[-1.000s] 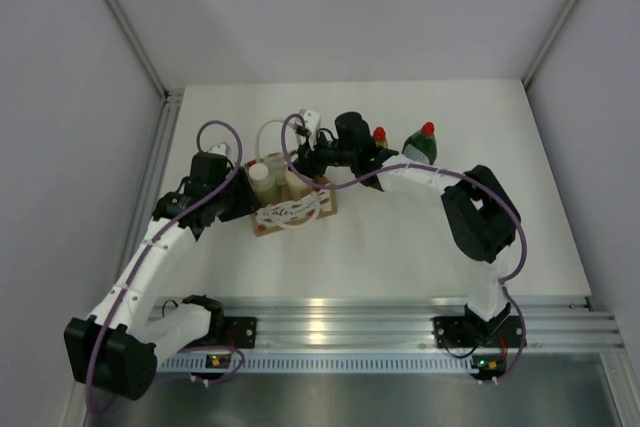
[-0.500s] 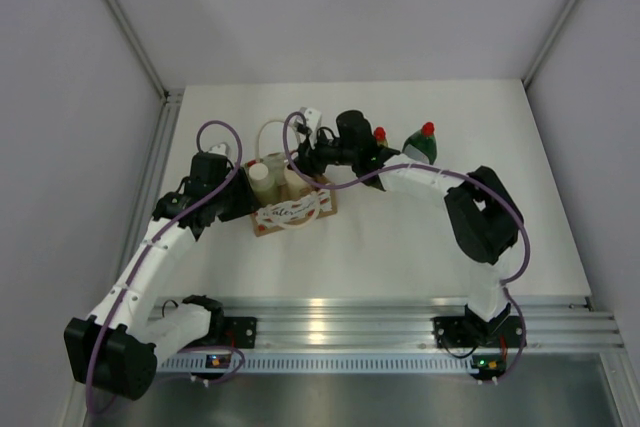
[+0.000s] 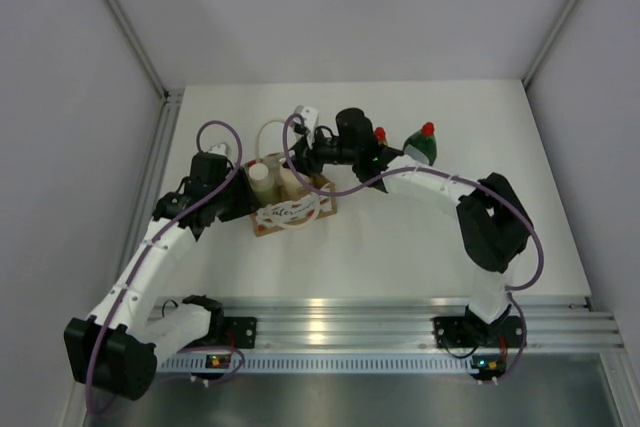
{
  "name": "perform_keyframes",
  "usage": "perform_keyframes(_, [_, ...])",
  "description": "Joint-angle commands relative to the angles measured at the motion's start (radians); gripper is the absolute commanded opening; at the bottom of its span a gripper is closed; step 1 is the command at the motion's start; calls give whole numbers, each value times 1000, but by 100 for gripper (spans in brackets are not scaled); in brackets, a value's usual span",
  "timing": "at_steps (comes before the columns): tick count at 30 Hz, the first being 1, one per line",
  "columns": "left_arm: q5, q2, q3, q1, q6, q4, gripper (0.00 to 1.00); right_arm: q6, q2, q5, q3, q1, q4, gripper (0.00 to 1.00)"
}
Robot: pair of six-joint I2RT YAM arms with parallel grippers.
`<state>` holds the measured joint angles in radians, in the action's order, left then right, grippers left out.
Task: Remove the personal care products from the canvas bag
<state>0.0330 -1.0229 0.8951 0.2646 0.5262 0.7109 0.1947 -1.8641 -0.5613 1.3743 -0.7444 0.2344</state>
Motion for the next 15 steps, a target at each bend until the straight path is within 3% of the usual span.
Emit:
perform_keyframes(1, [-1, 12, -4, 7, 0, -5, 49, 31, 137, -17, 91, -35, 128, 0])
perform_keyframes(15, [-5, 23, -5, 7, 1, -5, 49, 23, 207, 162, 213, -61, -47, 0])
